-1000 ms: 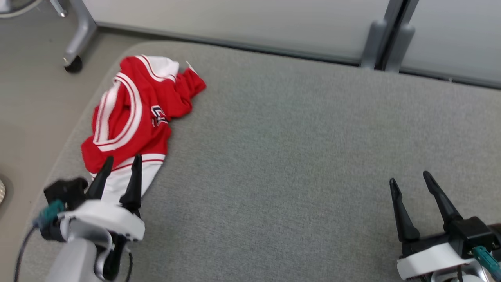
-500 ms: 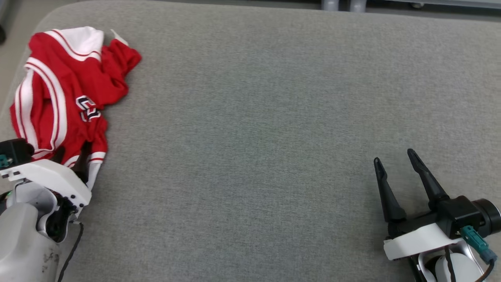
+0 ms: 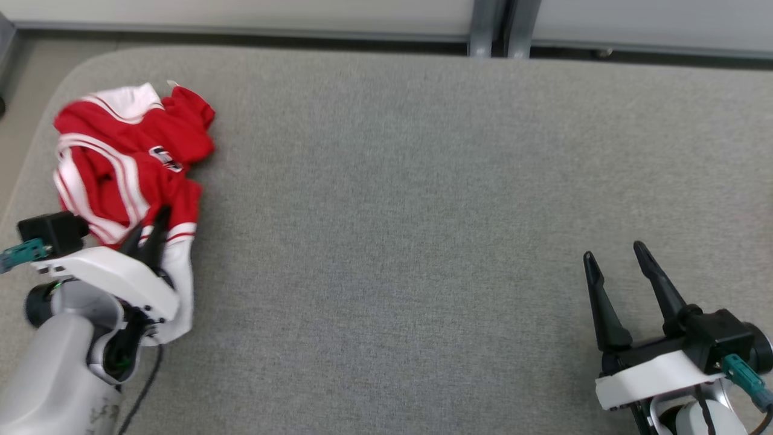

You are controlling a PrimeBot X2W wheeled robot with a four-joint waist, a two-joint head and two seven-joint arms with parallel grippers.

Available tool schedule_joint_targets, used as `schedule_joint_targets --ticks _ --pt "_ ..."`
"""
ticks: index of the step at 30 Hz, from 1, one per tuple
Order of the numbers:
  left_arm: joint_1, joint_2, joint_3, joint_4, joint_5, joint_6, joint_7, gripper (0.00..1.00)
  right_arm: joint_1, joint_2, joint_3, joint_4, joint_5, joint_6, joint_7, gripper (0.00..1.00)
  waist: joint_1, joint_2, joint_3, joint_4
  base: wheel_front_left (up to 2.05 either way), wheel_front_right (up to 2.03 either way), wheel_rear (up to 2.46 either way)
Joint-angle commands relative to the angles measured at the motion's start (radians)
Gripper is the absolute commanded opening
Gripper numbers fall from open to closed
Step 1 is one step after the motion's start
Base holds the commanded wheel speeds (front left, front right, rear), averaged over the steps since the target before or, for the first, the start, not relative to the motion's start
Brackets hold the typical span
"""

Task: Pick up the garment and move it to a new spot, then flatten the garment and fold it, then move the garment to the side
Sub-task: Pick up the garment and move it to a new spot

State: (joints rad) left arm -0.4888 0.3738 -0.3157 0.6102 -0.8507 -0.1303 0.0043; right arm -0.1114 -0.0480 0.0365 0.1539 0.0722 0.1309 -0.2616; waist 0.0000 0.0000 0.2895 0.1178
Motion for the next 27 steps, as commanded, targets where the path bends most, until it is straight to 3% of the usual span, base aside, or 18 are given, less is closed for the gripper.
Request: schedule_joint_targets --ticks 1,5,16,22,27 --pt "0.007 0.002 -0.004 -0.013 -0.002 -0.001 -0.002 0.0 0.01 -0.005 -0.001 0.003 0.008 0.0 -0.005 1.0 0.0 0.0 -0.046 -0.013 0.0 0.0 0.0" --pt "0.055 0.005 -0.033 -0.224 -0.004 0.004 -0.003 0.0 0.039 -0.005 0.005 0.01 0.036 0.0 -0.005 1.0 0.0 0.0 -0.115 -0.039 0.0 0.0 0.0" --pt "0.113 -0.124 -0.177 -0.77 -0.029 0.072 0.115 0.0 0.078 -0.005 0.009 0.013 0.083 0.0 -0.005 1.0 0.0 0.0 -0.196 -0.163 0.0 0.0 0.0" --pt "0.128 -0.216 -0.232 -0.922 -0.085 0.108 0.143 0.0 0.08 -0.005 0.012 0.01 0.093 0.0 -0.005 1.0 0.0 0.0 -0.193 -0.241 0.0 0.0 0.0" --pt "0.176 -0.239 -0.238 -0.911 -0.161 0.136 0.174 0.0 0.08 -0.005 0.003 0.009 0.101 0.0 -0.005 1.0 0.0 0.0 -0.176 -0.287 0.0 0.0 0.0"
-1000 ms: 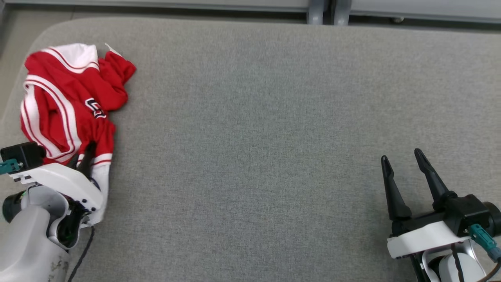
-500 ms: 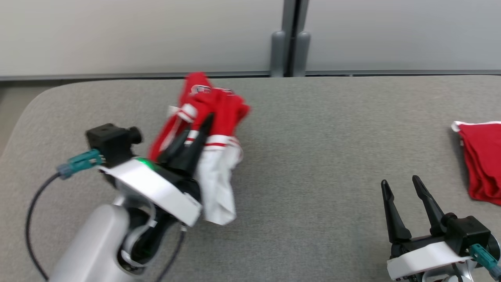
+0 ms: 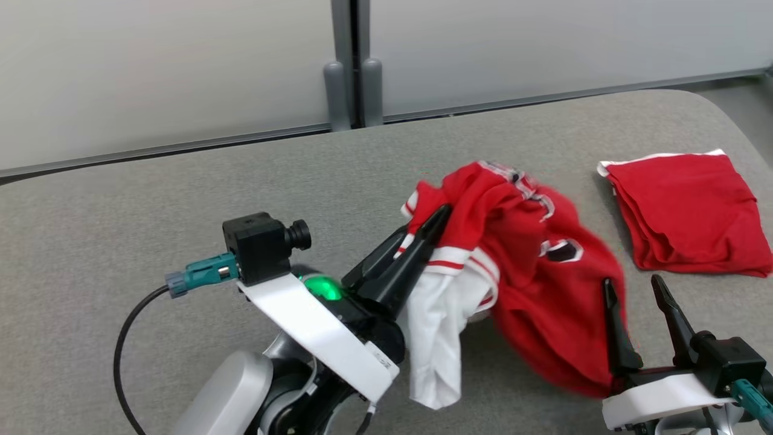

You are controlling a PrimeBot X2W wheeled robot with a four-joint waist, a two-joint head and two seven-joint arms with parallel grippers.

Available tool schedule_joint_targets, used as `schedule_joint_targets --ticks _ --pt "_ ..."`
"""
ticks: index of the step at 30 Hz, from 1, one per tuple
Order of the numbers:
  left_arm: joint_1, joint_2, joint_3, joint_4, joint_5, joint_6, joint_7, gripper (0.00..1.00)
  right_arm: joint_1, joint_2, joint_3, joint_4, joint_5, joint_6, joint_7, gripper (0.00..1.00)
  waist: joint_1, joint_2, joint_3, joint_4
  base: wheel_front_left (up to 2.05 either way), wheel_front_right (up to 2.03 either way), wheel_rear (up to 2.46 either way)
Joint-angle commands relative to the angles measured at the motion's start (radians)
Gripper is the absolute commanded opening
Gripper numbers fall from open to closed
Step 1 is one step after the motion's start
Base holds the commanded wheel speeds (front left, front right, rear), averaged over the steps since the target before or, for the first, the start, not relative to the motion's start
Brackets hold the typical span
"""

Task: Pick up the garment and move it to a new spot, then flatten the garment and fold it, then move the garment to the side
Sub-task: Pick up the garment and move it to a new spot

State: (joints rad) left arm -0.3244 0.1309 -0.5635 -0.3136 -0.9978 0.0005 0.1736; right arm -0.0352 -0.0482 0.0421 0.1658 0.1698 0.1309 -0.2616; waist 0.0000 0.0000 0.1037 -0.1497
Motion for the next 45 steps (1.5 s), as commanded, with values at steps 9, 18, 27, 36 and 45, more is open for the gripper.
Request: schedule_joint_targets --ticks 9,18,27,36,45 --pt "0.003 0.01 0.094 0.551 -0.064 0.015 -0.04 0.08 0.002 -0.005 0.015 0.008 0.005 0.0 -0.005 1.0 0.0 0.0 0.013 -0.057 0.0 0.0 0.0" --pt "-0.004 0.054 0.079 0.688 0.096 -0.027 -0.262 1.0 0.019 -0.005 -0.026 -0.011 -0.013 0.0 -0.005 1.0 0.0 0.0 0.003 -0.025 0.0 0.0 0.0" --pt "0.24 0.153 0.181 0.526 0.213 0.067 -0.432 1.0 0.056 -0.005 -0.125 -0.049 -0.057 0.0 -0.005 1.0 0.0 0.0 -0.041 0.053 0.0 0.0 0.0" --pt "0.466 0.076 0.391 0.388 0.465 0.041 -0.438 1.0 0.104 -0.005 -0.217 -0.055 -0.098 0.0 -0.005 1.0 0.0 0.0 -0.1 0.13 0.0 0.0 0.0" --pt "0.586 -0.048 0.594 0.359 0.643 -0.066 -0.437 1.0 0.126 -0.005 -0.246 -0.053 -0.089 0.0 -0.005 1.0 0.0 0.0 -0.126 0.152 0.0 0.0 0.0"
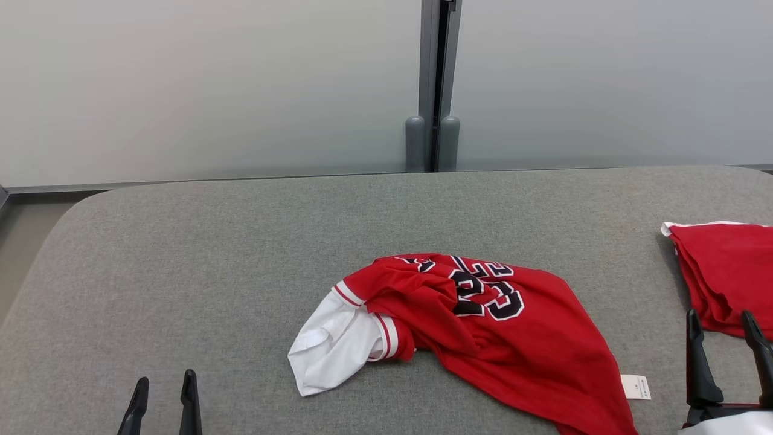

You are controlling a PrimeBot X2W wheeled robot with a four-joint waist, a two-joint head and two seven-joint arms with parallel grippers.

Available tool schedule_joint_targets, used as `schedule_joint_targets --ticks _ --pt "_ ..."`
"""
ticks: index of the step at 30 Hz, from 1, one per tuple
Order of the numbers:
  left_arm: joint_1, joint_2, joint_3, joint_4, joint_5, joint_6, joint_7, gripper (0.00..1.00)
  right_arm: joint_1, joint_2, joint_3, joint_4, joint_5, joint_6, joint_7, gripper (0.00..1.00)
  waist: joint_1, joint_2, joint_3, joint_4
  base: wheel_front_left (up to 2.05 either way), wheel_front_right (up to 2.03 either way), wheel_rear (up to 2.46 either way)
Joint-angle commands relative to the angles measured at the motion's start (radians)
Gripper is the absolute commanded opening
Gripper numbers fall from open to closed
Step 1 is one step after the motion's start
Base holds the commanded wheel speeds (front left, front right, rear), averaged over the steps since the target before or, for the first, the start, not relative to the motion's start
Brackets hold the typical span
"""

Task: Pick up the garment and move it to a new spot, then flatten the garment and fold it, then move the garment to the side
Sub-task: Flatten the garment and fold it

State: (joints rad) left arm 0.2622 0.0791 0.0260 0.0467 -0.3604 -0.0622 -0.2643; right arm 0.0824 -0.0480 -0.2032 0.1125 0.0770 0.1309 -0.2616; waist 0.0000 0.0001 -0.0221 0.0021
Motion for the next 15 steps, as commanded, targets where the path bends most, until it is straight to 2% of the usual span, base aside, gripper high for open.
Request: schedule_joint_targets --ticks 1,5,9,12,15 --pt "-0.002 -0.002 0.017 -0.002 0.014 -0.011 0.0 1.0 0.009 -0.005 0.0 0.002 0.005 0.0 -0.005 1.0 0.0 -0.0001 0.0 0.001 0.0 0.0 0.0" --pt "-0.013 -0.017 0.045 -0.005 0.045 -0.034 0.0 1.0 0.003 -0.005 0.009 0.004 0.006 0.0 -0.005 1.0 0.0 -0.0001 0.001 -0.005 0.0 0.0 0.0" --pt "-0.033 -0.024 0.033 -0.014 0.067 -0.052 0.0 1.0 -0.01 -0.005 0.018 0.001 0.009 0.0 -0.005 1.0 0.0 -0.0001 0.01 -0.025 0.0 0.0 0.0" --pt "-0.065 -0.028 -0.022 -0.026 0.056 -0.061 0.0 1.0 -0.019 -0.005 0.029 -0.003 0.002 0.0 -0.005 1.0 0.0 -0.0001 0.026 -0.055 0.0 0.0 0.0" --pt "-0.136 -0.028 -0.147 -0.034 0.059 -0.069 0.0 1.0 -0.038 -0.006 0.043 -0.012 0.0 0.0 -0.005 1.0 0.0 -0.0001 0.06 -0.101 0.0 0.0 0.0"
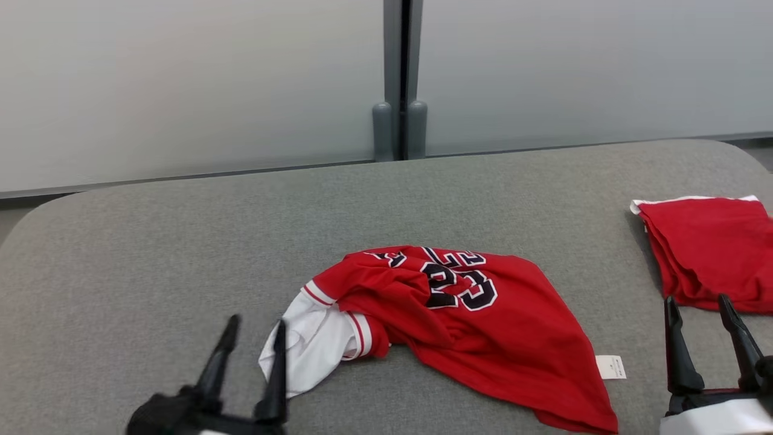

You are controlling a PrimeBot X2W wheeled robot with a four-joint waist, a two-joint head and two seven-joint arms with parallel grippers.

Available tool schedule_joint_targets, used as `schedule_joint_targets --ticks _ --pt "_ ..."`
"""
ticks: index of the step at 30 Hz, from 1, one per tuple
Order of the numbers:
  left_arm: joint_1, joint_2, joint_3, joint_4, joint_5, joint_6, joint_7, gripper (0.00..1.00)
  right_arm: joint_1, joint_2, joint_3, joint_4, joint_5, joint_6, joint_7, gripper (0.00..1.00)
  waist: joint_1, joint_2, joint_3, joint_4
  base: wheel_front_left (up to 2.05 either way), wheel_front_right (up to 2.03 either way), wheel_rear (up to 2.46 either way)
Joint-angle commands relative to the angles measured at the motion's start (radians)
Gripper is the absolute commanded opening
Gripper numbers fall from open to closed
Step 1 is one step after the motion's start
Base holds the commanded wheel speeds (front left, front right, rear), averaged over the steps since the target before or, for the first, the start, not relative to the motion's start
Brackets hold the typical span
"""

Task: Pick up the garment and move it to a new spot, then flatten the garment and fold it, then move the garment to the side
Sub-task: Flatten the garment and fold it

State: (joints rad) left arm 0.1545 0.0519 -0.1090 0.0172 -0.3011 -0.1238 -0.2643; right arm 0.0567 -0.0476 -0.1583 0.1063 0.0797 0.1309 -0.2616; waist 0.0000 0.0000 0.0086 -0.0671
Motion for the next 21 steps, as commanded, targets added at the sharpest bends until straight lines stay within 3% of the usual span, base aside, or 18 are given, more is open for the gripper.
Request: schedule_joint_targets --ticks 1,2,8,12,16,21 --pt "-0.062 -0.001 -0.071 -0.004 0.005 -0.009 0.0 1.0 -0.02 -0.006 0.004 -0.011 -0.003 0.0 -0.005 1.0 0.0 0.0 0.046 -0.049 0.0 0.0 0.0" --pt "-0.062 -0.001 -0.071 -0.004 0.005 -0.009 0.0 1.0 -0.02 -0.006 0.004 -0.011 -0.003 0.0 -0.005 1.0 0.0 0.0 0.046 -0.049 0.0 0.0 0.0" --pt "-0.31 0.057 -0.456 0.022 -0.013 -0.007 0.049 1.0 -0.068 -0.006 0.014 -0.021 0.013 0.0 -0.005 1.0 0.0 0.0 0.143 -0.167 0.0 0.0 0.0" --pt "-0.438 0.096 -0.647 0.096 -0.058 -0.007 0.145 1.0 -0.09 -0.005 0.014 -0.019 0.031 0.0 -0.005 1.0 0.0 0.0 0.189 -0.247 0.0 0.0 0.0" --pt "-0.501 0.117 -0.754 0.183 -0.092 -0.007 0.229 1.0 -0.104 -0.005 0.015 -0.02 0.056 0.0 -0.005 1.0 0.0 0.0 0.227 -0.312 0.0 0.0 0.0" --pt "-0.557 0.128 -0.797 0.29 -0.077 -0.003 0.273 1.0 -0.113 -0.005 0.004 -0.02 0.083 0.0 -0.005 1.0 0.0 0.0 0.27 -0.351 0.0 0.0 0.0"
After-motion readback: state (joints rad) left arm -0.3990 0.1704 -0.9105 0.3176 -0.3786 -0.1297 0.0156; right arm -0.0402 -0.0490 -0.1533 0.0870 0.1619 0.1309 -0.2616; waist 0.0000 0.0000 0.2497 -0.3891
